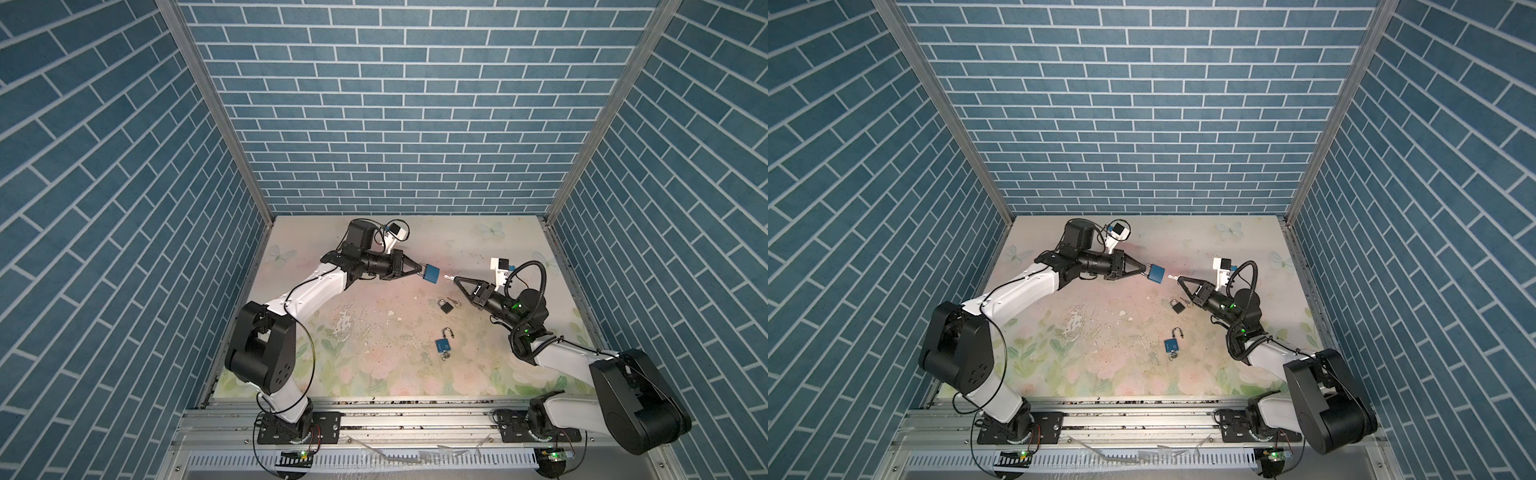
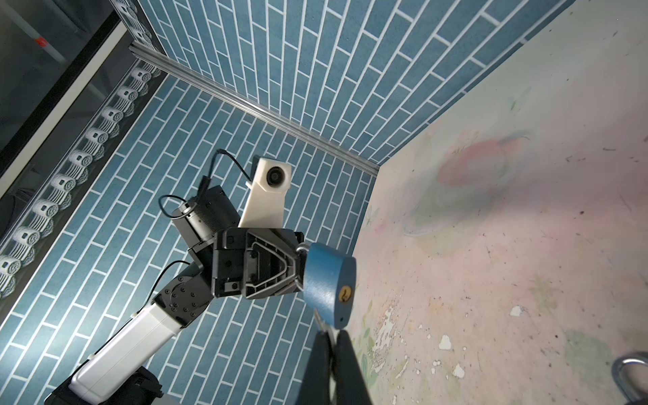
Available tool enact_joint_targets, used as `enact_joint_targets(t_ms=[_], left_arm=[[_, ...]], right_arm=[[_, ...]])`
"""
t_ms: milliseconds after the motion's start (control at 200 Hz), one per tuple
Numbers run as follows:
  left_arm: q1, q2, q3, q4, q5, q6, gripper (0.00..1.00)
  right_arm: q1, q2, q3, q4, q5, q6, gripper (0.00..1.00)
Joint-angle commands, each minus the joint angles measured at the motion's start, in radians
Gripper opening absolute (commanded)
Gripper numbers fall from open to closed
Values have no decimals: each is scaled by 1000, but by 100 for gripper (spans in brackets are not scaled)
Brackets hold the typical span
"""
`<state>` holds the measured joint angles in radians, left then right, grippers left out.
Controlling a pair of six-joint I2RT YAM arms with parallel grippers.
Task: Lock with the key
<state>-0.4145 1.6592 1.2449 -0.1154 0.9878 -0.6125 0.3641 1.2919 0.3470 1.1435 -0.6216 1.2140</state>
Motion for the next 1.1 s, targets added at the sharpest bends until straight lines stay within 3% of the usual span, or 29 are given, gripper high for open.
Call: enact_joint_targets(t_ms=[0, 310, 405, 545, 605, 925, 1095], left_arm=[[23, 4, 8, -52, 16, 74, 0], [91, 76, 53, -320, 29, 291, 0], [91, 108, 93, -449, -10, 395, 0], [103, 171, 156, -612, -72, 525, 0], [105, 198, 183, -663, -101, 572, 0], [123, 313, 260, -805, -145, 777, 0], [141, 360, 273, -813, -85, 827, 0]], right_arm=[[-15, 5, -17, 85, 21, -12, 0], [-36, -1, -18, -24, 19, -56, 0], [-35, -55, 6, -236, 31, -130, 0], [-36, -131, 91, -689, 83, -287, 0], [-36, -130, 113, -783, 83, -323, 0], [-36, -54, 133, -836, 31, -343, 0], [-36, -55, 159, -885, 31, -369, 0]])
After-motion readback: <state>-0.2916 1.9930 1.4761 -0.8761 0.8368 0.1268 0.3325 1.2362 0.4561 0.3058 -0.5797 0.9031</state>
